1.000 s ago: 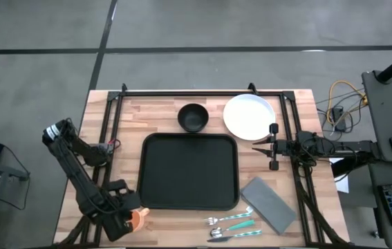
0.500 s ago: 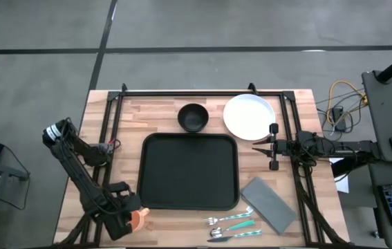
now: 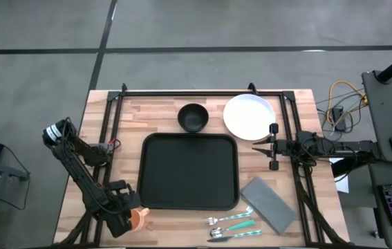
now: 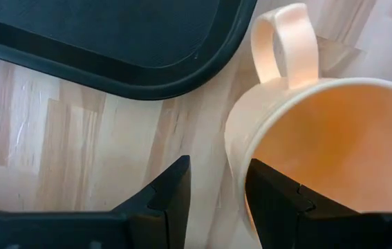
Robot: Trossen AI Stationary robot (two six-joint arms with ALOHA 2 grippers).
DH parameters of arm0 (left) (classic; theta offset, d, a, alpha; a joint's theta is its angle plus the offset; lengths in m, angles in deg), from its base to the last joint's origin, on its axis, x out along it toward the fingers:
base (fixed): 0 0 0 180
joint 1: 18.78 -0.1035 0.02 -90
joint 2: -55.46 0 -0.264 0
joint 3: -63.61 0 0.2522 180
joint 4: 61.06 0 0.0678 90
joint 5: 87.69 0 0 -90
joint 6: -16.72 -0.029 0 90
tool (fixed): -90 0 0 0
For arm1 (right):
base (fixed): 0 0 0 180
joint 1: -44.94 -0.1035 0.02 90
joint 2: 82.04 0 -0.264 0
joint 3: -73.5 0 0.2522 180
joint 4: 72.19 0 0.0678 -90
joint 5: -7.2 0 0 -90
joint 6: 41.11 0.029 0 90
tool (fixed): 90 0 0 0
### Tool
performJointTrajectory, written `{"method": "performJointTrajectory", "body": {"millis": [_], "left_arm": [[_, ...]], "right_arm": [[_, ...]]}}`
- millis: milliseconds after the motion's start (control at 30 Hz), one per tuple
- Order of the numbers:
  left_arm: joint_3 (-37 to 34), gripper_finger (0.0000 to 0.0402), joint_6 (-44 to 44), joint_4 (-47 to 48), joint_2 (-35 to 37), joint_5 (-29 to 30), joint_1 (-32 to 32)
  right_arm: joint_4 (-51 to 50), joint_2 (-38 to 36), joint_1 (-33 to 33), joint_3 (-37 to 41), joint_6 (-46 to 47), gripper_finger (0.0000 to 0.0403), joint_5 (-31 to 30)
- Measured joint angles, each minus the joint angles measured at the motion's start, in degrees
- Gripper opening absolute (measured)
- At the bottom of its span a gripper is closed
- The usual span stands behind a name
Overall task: Set up tray
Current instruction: Put the orange mug on the top left of the black tray
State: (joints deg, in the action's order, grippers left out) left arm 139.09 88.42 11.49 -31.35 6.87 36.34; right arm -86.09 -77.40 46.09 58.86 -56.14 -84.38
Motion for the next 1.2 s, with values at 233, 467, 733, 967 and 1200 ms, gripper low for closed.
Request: {"method": "performJointTrajectory", "body": {"millis": [233,467,733,967,1200], "left_arm": [[-0.4,0.0116,0.0,-0.5,0.0,0.0,0.0],[-3.0,0.0116,0.0,-0.9,0.0,-0.1,0.0],[-3.3,0.0039,-0.8,-2.3,0.0,-1.7,0.0],[-1.9,0.0002,-2.7,-2.4,0.0,-1.7,0.0],[-0.7,0.0001,-3.7,-2.2,2.5,-1.6,-0.1]], "right_arm": [[0.0,0.0,0.0,0.0,0.0,0.0068,0.0],[0.0,0.0,0.0,0.0,0.0,0.0068,0.0],[0.0,0.0,0.0,0.0,0.0,0.0068,0.0],[0.0,0.0,0.0,0.0,0.0,0.0068,0.0],[0.0,0.0,0.0,0.0,0.0,0.0068,0.0]]}}
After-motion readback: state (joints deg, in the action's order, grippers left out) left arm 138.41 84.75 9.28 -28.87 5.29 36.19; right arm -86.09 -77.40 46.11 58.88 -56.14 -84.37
